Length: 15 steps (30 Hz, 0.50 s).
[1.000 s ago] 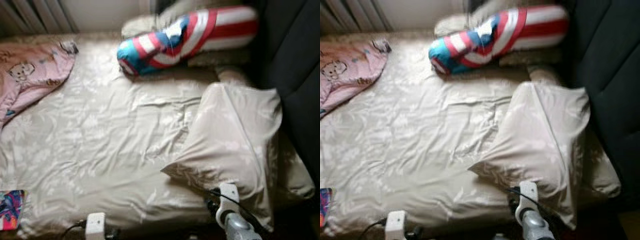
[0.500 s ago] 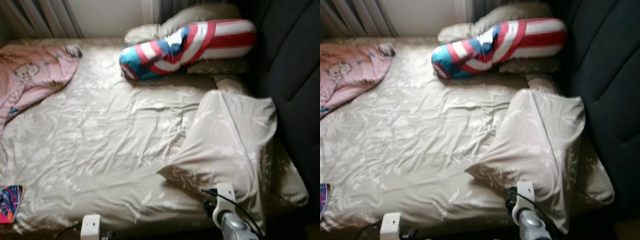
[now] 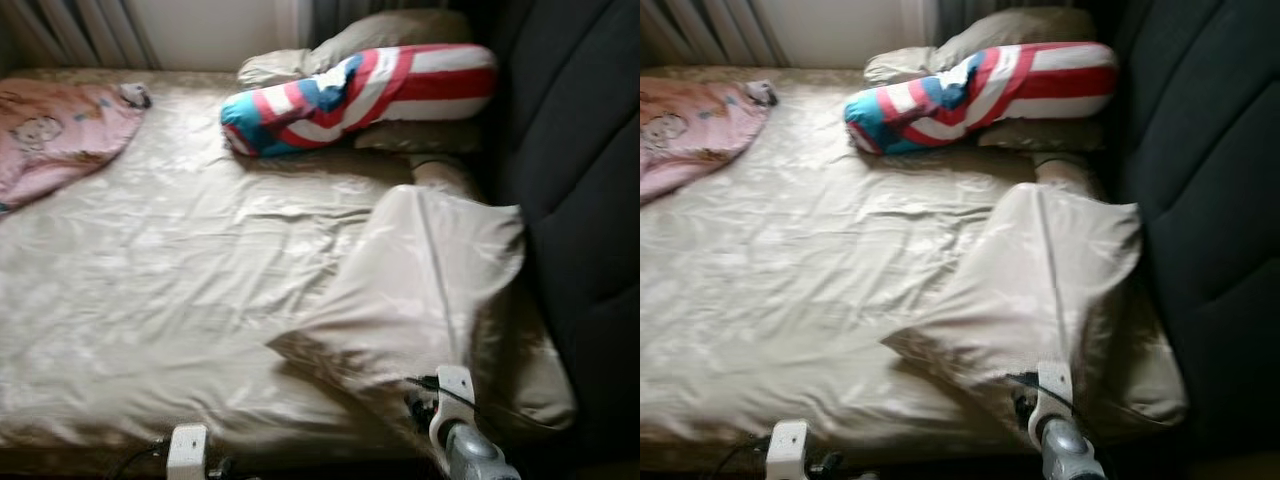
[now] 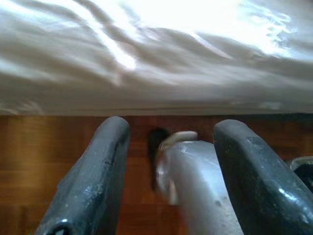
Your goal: Clean up the room
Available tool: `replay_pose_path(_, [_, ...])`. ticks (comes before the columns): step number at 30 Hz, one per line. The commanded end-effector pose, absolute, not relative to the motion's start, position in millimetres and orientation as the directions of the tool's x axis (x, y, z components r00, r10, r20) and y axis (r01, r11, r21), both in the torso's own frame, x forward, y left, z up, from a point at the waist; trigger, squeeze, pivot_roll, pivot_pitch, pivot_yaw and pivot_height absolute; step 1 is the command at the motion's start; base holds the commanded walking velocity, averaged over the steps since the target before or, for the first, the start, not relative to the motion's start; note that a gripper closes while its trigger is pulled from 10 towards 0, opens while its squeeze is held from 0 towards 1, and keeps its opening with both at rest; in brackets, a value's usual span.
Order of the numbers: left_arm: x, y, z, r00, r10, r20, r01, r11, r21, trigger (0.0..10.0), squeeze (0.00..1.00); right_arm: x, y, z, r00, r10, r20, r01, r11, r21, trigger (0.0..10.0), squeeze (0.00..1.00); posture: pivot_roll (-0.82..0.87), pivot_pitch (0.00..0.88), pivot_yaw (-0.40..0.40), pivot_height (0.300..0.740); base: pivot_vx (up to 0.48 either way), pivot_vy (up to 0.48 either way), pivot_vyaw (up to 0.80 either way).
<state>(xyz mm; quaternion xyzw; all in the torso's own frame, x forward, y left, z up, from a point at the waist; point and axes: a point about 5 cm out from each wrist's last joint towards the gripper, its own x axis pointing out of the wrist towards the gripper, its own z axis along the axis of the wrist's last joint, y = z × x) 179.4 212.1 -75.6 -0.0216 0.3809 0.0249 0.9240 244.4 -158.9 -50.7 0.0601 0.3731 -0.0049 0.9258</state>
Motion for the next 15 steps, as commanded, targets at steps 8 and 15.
replay_pose_path(8, [177.5, 213.6, -75.7, 0.713, 0.025, -0.701, -0.052, 0.999, -0.017, 10.0, 0.0, 237.9, -159.2, -55.1, 0.713, 0.013, -0.701, 0.097, 0.988, 0.117, 10.0, 0.0, 0.06, 0.18, -0.048, 0.74, 0.0, 0.0, 0.0])
replay_pose_path(15, [195.0, 215.0, -64.2, 0.776, 0.008, -0.631, -0.033, 0.999, -0.027, 10.0, 0.0, 239.2, -159.0, -52.9, 0.747, 0.002, -0.665, 0.134, 0.979, 0.154, 10.0, 0.0, 0.06, 0.191, -0.048, 0.74, 0.0, 0.0, 0.0])
